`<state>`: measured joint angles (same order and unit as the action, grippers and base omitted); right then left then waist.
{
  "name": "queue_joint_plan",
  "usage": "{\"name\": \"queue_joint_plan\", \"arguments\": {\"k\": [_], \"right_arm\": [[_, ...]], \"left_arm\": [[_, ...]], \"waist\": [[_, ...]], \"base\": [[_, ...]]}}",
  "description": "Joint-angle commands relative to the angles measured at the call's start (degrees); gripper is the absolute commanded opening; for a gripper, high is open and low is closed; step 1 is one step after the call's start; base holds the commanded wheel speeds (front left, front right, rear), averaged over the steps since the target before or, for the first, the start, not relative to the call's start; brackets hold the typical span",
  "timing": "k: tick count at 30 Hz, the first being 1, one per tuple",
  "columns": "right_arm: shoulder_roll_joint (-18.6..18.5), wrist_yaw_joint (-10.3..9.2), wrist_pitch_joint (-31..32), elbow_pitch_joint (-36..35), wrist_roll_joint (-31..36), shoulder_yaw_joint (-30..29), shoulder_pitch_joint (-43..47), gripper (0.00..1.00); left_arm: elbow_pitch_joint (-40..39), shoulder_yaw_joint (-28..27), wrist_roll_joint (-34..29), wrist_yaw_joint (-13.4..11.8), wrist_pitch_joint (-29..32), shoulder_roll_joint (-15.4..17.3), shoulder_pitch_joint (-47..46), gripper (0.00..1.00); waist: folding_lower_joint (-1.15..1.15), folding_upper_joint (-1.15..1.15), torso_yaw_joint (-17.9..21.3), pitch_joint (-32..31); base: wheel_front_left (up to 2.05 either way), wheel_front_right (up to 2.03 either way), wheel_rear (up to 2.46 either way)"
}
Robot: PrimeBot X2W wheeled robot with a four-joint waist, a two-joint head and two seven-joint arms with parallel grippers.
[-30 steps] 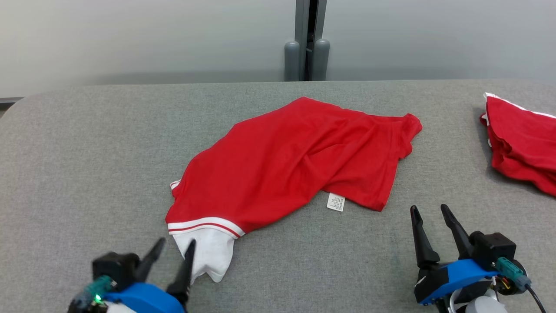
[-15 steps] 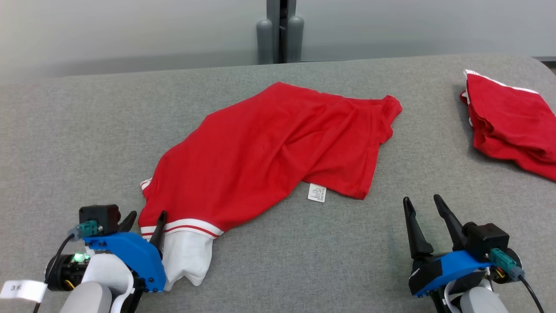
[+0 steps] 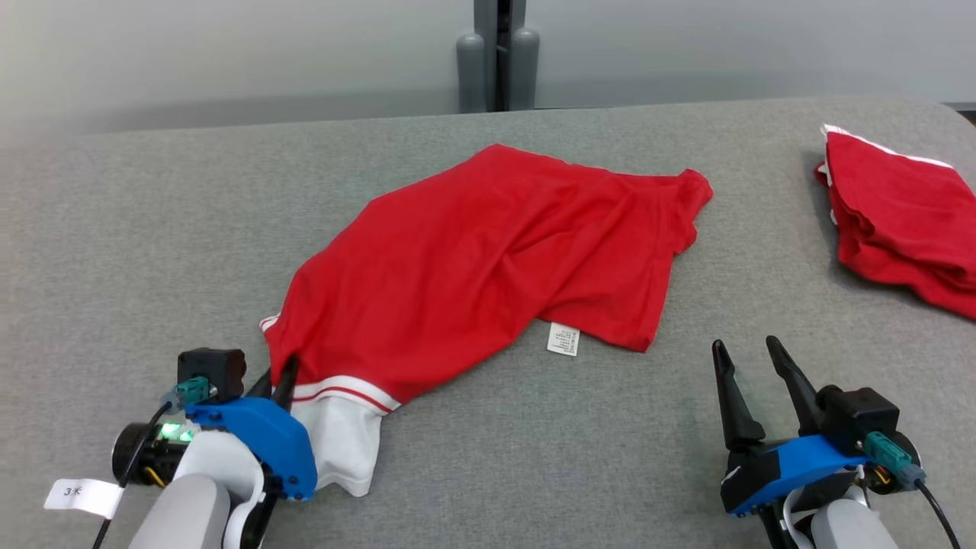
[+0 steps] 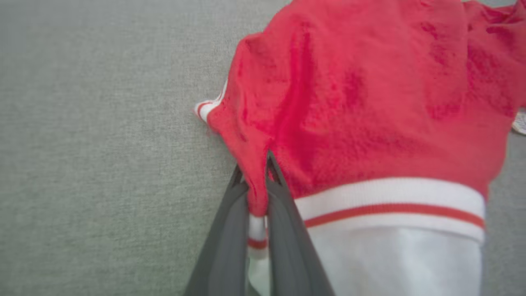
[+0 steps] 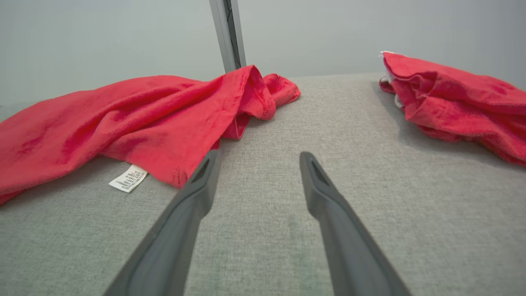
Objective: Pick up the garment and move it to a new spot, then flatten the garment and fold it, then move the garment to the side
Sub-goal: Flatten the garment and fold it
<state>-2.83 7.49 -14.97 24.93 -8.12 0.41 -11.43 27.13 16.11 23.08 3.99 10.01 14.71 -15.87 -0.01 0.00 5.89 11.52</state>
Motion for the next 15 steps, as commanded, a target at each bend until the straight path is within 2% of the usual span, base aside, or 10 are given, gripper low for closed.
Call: {"name": "queue_joint_plan", "arguments": {"k": [1,5,9,15], "right_arm": [[-0.12,0.01,-0.32,-0.12,0.15,-0.05,0.14,1.0],[-0.13,0.01,-0.32,0.21,0.07,0.03,0.88,1.0],[-0.13,0.01,-0.32,0.59,-0.31,0.27,1.47,1.0],[-0.13,0.01,-0.32,0.57,-0.55,0.6,2.24,1.0]], "left_arm": [[-0.52,0.13,-0.73,-0.25,-1.65,0.12,-1.64,0.0],[-3.68,0.28,-1.67,-0.92,-6.98,-0.49,-0.51,0.0],[-10.46,0.39,-2.44,-2.3,-10.2,-0.71,3.18,0.0],[-25.67,0.41,-4.83,-7.47,-10.94,-0.35,11.01,0.0]], "waist": [[0.01,0.0,-0.4,-0.28],[0.01,0.0,-1.9,-1.54],[0.01,0.0,-2.85,-2.9],[0.01,0.0,-2.97,-3.77]], "base": [[0.0,0.0,0.0],[0.0,0.0,0.0],[0.0,0.0,0.0],[0.0,0.0,0.0]]}}
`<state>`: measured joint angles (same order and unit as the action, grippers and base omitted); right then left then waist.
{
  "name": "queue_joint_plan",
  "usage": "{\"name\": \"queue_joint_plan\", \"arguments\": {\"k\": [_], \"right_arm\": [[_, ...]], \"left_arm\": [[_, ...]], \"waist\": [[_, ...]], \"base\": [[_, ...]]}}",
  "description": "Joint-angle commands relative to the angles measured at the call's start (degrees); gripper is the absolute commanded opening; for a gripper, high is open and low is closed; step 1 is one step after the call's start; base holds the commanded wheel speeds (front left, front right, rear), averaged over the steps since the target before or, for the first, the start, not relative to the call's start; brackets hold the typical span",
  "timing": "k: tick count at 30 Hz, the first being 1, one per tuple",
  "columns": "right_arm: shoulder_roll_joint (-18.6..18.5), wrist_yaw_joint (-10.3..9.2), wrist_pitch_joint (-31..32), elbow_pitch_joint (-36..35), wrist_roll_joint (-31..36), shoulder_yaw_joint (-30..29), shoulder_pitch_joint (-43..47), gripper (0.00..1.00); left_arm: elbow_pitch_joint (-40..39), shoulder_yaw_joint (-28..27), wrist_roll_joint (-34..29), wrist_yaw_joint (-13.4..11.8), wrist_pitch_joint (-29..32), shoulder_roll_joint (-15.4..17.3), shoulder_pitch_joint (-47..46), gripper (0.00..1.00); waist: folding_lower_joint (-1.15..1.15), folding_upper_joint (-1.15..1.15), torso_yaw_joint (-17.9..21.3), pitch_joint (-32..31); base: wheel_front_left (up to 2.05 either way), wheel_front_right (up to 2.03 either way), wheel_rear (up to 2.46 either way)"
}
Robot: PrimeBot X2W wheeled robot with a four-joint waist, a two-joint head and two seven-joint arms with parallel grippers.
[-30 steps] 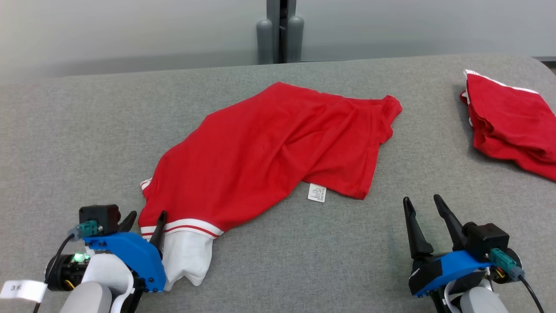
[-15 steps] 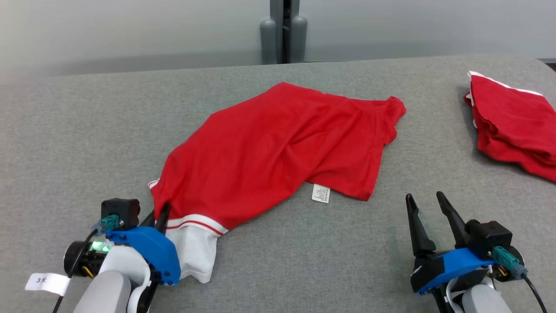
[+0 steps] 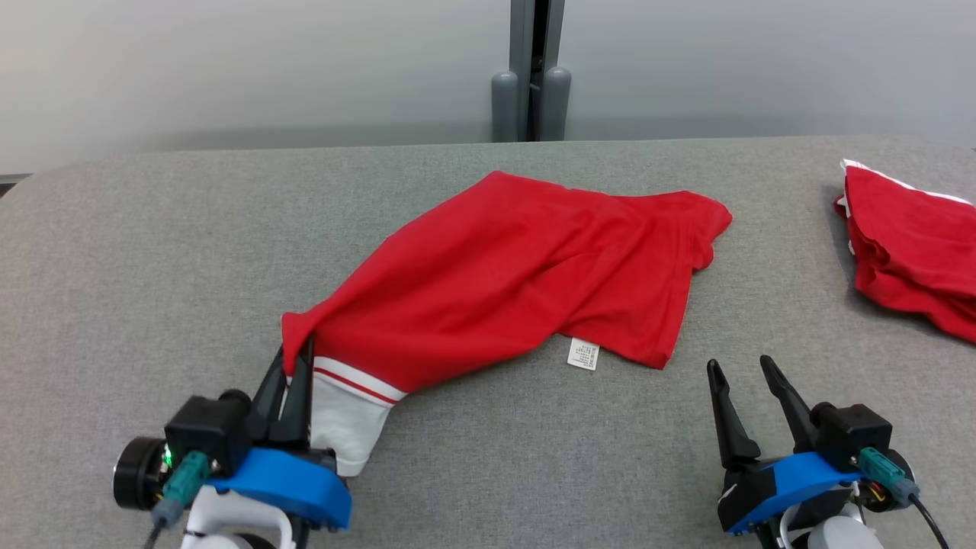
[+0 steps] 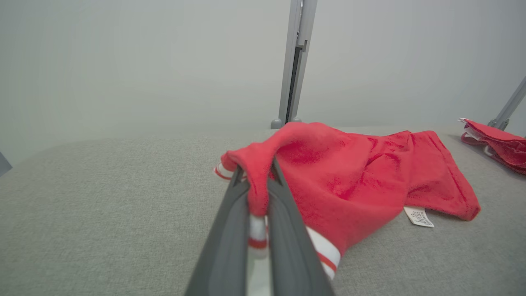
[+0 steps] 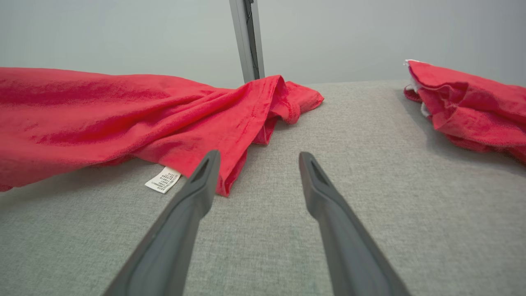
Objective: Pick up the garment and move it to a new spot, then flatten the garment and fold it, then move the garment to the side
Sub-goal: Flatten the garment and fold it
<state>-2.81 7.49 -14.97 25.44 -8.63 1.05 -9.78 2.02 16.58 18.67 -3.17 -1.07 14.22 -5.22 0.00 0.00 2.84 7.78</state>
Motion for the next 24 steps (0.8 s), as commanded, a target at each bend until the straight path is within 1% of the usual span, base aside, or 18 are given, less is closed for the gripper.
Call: {"name": "queue_joint_plan", "arguments": {"k": [1,3,5,7,9,11,14,16,21,24], "right_arm": [[-0.16,0.01,-0.32,0.04,-0.07,-0.04,0.7,1.0],[-0.16,0.01,-0.32,-0.01,-0.07,-0.23,0.83,1.0],[-0.15,0.01,-0.32,-0.03,0.0,-0.23,0.59,1.0],[-0.15,0.01,-0.32,0.09,-0.04,0.08,0.25,1.0],[-0.14,0.01,-0.32,0.07,-0.12,0.32,-0.27,1.0],[-0.16,0.01,-0.33,-0.02,-0.08,0.4,-0.63,1.0],[-0.14,0.01,-0.32,-0.14,-0.03,0.73,-1.13,1.0],[-0.15,0.01,-0.32,-0.4,-0.29,0.8,-1.67,1.0],[-0.14,0.01,-0.32,-1.0,-0.57,0.73,-2.6,1.0],[-0.14,0.01,-0.32,-1.34,-0.62,0.7,-3.2,1.0]], "left_arm": [[-3.23,0.31,-1.06,-1.27,0.51,0.05,1.6,0.0],[-7.42,1.27,-1.14,-2.35,2.07,-0.52,3.82,0.0],[-9.7,1.91,-0.12,-2.15,3.46,-1.02,4.72,0.0],[-9.24,1.8,-0.05,-1.94,4.25,-0.34,4.09,0.0],[-7.18,0.97,2.2,-1.23,4.0,-1.34,2.62,0.0],[-3.83,-0.54,3.64,-0.45,3.23,-1.22,0.14,0.0],[3.26,-2.8,4.34,-0.11,1.37,-0.45,-3.94,0.0],[8.39,-4.28,5.26,0.11,-0.02,-0.66,-6.95,0.0],[20.05,-6.3,6.24,0.9,-3.37,-0.22,-13.94,0.0],[25.77,-7.27,6.46,0.98,-6.07,-0.22,-17.49,0.0]], "waist": [[0.0,0.0,0.2,-0.07],[0.0,0.0,0.48,0.0],[0.0,0.0,0.84,0.21],[0.0,0.0,1.46,0.5],[0.0,0.0,2.09,0.89],[0.0,0.0,2.67,1.43],[0.0,0.0,3.77,2.59],[0.0,0.0,4.54,3.64],[0.0,0.0,5.92,6.51],[0.0,0.0,6.44,7.89]], "base": [[0.0,0.0,0.0],[0.0,0.0,0.0],[0.0,0.0,0.0],[0.0,0.0,0.0],[0.0,0.0,0.0],[0.0,0.0,0.0],[0.0,0.0,0.0],[0.0,0.0,0.0],[0.0,0.0,0.0],[0.0,0.0,0.0]]}}
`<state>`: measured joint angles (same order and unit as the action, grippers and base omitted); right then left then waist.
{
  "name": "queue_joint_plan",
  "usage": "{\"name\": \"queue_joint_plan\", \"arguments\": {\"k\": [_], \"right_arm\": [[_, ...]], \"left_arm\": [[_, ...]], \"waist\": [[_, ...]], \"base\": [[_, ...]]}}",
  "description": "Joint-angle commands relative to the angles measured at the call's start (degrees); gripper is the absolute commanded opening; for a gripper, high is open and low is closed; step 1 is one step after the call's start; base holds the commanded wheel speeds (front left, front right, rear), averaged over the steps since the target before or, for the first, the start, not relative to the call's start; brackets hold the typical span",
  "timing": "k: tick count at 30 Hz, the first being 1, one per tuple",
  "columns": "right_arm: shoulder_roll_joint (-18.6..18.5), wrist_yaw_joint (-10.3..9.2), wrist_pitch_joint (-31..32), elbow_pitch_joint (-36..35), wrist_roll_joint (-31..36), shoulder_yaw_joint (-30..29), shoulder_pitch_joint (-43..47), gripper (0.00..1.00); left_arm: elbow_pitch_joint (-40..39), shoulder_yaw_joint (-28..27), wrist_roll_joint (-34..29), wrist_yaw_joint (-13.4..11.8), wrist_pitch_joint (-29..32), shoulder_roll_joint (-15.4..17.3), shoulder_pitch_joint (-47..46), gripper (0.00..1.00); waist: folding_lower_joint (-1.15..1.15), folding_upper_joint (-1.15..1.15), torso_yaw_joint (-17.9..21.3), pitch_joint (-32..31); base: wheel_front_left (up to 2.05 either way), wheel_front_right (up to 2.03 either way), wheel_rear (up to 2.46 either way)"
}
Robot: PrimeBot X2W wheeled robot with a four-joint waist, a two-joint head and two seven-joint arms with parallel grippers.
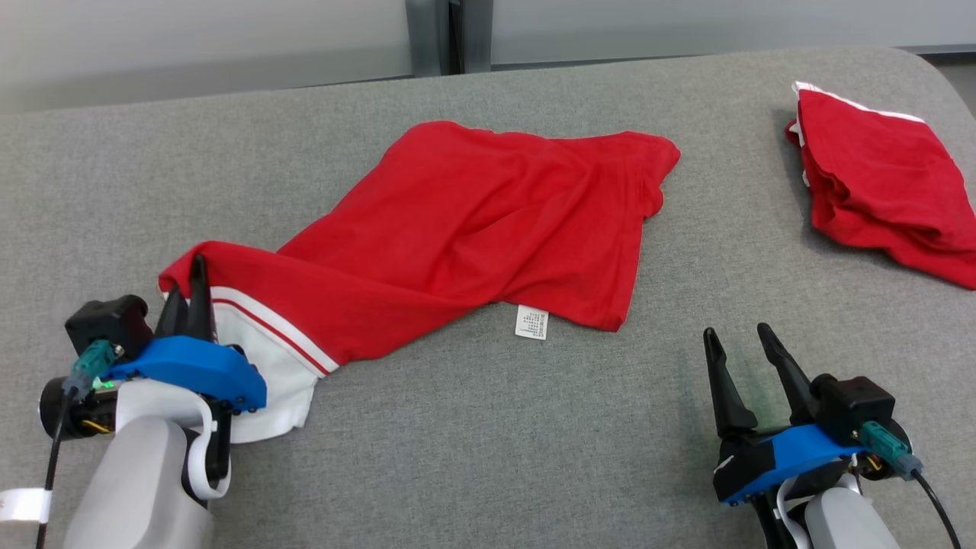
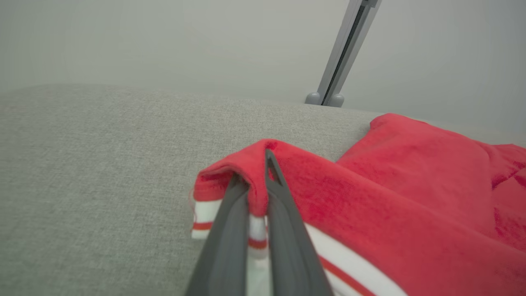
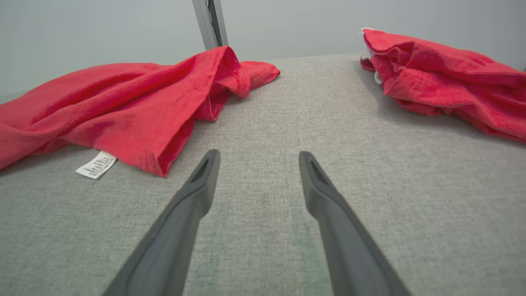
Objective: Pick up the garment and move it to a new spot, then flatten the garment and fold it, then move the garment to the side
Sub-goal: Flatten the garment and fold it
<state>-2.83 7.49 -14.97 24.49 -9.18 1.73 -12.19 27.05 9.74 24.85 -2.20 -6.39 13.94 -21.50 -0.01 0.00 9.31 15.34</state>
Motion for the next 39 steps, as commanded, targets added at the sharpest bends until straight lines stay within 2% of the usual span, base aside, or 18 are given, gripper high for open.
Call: {"name": "queue_joint_plan", "arguments": {"k": [1,5,6,7,12,19,29,39], "right_arm": [[-0.12,0.01,-0.32,-0.48,-0.14,-0.09,-0.88,1.0],[-0.12,0.01,-0.32,-0.68,-0.14,-0.36,-1.45,1.0],[-0.12,0.01,-0.32,-0.83,-0.17,-0.49,-1.6,1.0],[-0.12,0.01,-0.32,-1.01,-0.14,-0.61,-1.68,1.0],[-0.12,0.01,-0.32,-1.94,0.27,-1.17,-1.03,1.0],[-0.13,0.01,-0.32,-3.74,1.15,-1.62,0.18,1.0],[-0.12,0.01,-0.32,-4.61,2.11,-2.49,3.07,1.0],[-0.12,0.01,-0.32,-4.02,0.49,-0.53,4.88,1.0]], "left_arm": [[2.55,-0.59,0.17,0.11,-1.5,0.08,-2.21,0.0],[8.58,-0.58,0.19,0.93,-4.42,-0.4,-5.53,0.0],[9.58,-0.48,0.39,1.35,-4.99,-0.73,-6.01,0.43],[10.45,-0.33,0.48,1.73,-5.52,-1.01,-6.31,1.0],[11.35,0.09,0.45,3.3,-7.91,-2.39,-6.1,1.0],[6.2,-0.13,-0.57,5.68,-8.82,-4.19,-1.33,1.0],[-3.73,-2.15,-2.85,5.7,-8.85,-8.37,12.12,1.0],[-6.34,-3.0,-5.42,4.68,-8.86,-9.52,19.62,1.0]], "waist": [[0.01,0.0,0.07,0.69],[0.01,0.0,0.15,1.41],[0.01,0.0,0.08,1.45],[0.01,0.0,-0.06,1.4],[0.01,0.0,-1.37,0.12],[0.01,0.0,-3.7,-3.38],[0.01,0.0,-5.94,-9.66],[0.01,0.0,-6.14,-12.11]], "base": [[0.0,0.0,0.0],[0.0,0.0,0.0],[0.0,0.0,0.0],[0.0,0.0,0.0],[0.0,0.0,0.0],[0.0,0.0,0.0],[0.0,0.0,0.0],[0.0,0.0,0.0]]}}
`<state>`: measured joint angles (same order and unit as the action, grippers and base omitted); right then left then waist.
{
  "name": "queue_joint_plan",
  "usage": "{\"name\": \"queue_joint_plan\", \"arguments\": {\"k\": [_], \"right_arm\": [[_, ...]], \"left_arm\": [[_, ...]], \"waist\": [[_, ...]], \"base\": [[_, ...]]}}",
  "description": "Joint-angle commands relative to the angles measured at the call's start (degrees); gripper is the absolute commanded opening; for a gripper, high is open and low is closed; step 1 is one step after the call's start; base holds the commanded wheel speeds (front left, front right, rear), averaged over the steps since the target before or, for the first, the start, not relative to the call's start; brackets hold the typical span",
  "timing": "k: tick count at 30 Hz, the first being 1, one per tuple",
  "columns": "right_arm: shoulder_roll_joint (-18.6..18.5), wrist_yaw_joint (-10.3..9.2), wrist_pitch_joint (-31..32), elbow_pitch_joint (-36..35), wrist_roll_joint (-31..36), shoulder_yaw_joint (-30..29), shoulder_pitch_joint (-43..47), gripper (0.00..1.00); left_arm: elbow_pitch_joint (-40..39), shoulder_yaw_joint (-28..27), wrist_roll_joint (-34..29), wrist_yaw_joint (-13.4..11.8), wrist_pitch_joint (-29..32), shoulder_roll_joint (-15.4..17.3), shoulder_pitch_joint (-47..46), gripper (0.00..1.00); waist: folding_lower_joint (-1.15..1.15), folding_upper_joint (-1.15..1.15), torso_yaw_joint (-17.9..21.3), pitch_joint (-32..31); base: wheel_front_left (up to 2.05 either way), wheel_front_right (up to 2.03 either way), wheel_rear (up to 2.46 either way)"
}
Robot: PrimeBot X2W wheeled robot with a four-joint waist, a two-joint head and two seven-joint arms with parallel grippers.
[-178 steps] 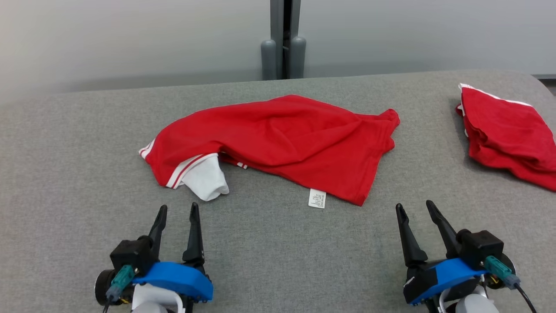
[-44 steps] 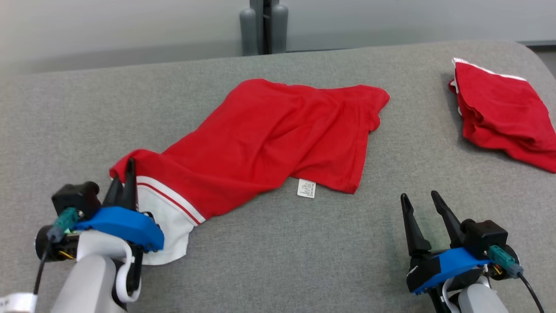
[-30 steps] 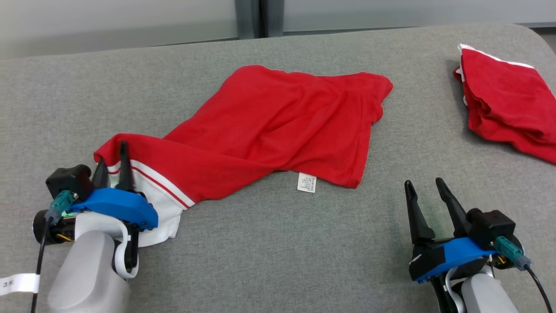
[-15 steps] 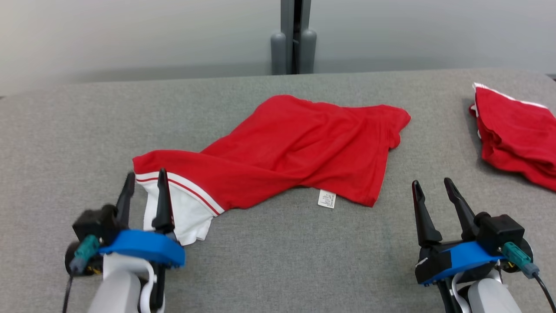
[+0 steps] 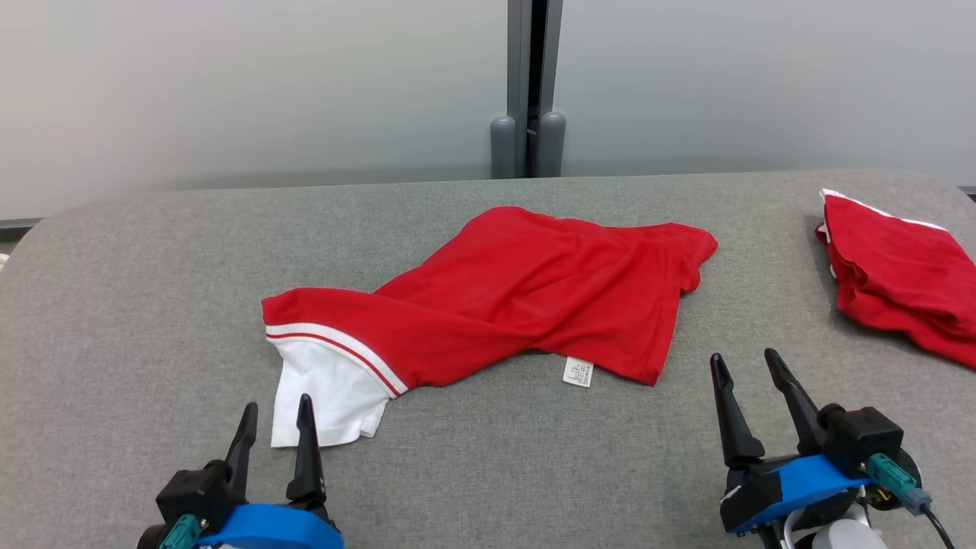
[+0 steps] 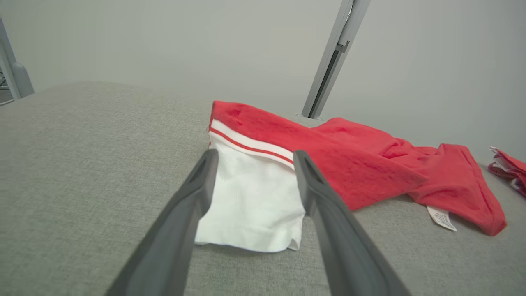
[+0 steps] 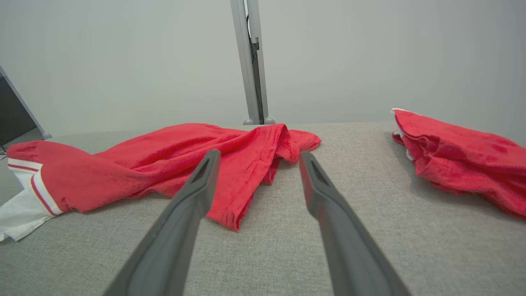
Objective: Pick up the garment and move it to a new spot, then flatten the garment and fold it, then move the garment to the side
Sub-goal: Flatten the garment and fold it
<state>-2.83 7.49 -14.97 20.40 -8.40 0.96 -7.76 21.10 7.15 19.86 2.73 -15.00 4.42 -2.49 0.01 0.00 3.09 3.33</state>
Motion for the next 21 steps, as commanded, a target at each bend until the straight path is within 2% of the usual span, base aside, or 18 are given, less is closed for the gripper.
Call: {"name": "queue_joint_plan", "arguments": {"k": [1,21], "right_arm": [[-0.13,0.01,-0.32,0.13,-0.37,0.37,0.51,1.0],[-0.13,0.01,-0.32,2.36,-0.74,1.48,0.29,1.0]], "left_arm": [[-0.42,-0.54,-0.53,-0.31,-0.25,-0.07,1.03,1.0],[0.34,-1.18,-1.39,-0.08,-0.25,-1.02,1.52,1.0]], "waist": [[-0.01,0.0,0.14,-0.18],[-0.01,0.0,-0.04,-0.72]], "base": [[0.0,0.0,0.0],[0.0,0.0,0.0]]}}
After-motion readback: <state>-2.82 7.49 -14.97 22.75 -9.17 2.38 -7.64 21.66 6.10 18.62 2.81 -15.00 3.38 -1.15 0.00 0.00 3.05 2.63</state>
